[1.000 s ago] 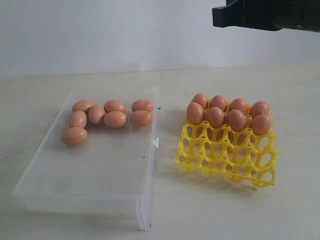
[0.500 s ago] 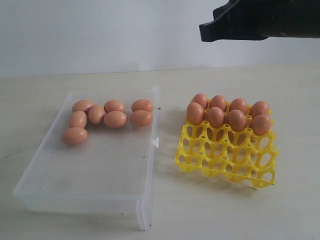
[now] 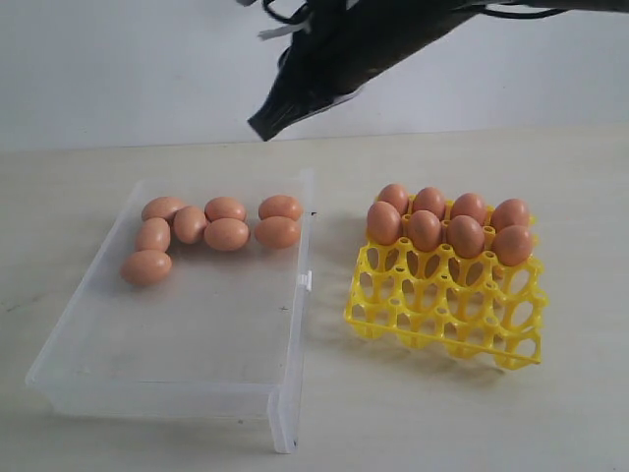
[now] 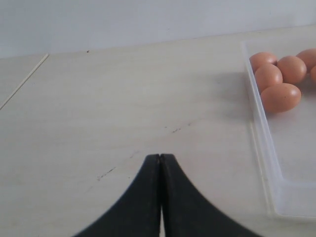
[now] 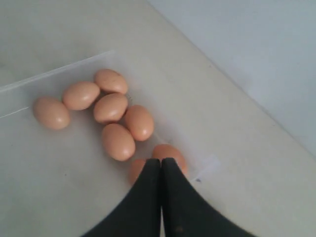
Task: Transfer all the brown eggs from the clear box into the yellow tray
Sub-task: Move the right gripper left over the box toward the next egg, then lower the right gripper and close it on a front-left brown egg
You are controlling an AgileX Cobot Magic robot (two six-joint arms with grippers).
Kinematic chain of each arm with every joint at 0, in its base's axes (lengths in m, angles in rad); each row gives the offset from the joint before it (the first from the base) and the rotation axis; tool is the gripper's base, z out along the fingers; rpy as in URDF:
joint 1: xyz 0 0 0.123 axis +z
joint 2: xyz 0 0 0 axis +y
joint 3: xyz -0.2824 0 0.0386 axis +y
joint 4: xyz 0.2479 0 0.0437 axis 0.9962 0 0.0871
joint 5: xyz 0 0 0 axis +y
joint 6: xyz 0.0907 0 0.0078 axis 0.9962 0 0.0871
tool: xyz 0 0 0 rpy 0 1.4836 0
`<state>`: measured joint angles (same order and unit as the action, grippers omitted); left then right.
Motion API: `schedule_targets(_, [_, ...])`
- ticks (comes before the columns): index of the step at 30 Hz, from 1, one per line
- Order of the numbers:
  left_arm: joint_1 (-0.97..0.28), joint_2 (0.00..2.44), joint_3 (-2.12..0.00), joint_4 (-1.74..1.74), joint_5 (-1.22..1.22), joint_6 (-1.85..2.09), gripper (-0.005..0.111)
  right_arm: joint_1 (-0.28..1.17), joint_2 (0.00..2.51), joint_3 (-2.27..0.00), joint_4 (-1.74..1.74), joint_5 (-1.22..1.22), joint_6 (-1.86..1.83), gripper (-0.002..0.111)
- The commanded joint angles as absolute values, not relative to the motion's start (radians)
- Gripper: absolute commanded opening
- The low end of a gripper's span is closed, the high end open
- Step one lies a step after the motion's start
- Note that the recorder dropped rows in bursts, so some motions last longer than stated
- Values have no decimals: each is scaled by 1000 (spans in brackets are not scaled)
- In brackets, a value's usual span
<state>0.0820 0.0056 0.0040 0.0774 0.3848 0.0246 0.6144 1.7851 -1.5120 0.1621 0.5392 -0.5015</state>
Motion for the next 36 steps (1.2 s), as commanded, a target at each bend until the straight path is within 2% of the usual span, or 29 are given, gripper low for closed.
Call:
schedule_targets(1, [76,0,0,71,379,23,0,657,1923,-1673,127,706,-489,0])
schedule_targets(10, [76,0,0,71,379,23,0,696,2134,-1986,86,966,-417,0])
schedule_targets(17, [76,0,0,71,379,23,0,712,2265,-2092,144,980,-390,1])
schedule_targets(18, [76,0,0,71,379,23,0,714,2278,-2109,146,980,-372,2])
schedule_targets(20, [76,0,0,71,379,23,0,721,2316,-2146,153,980,-337,13])
schedule_targets(23, [76,0,0,71,379,23,0,730,2362,-2199,156,974,-302,40])
schedule_targets(24, [76,0,0,71,379,23,0,735,2387,-2225,153,964,-281,53])
schedule_targets(25, [76,0,0,71,379,23,0,742,2402,-2244,152,958,-257,57])
schedule_targets(36, [76,0,0,71,379,23,0,795,2539,-2304,207,839,-233,56])
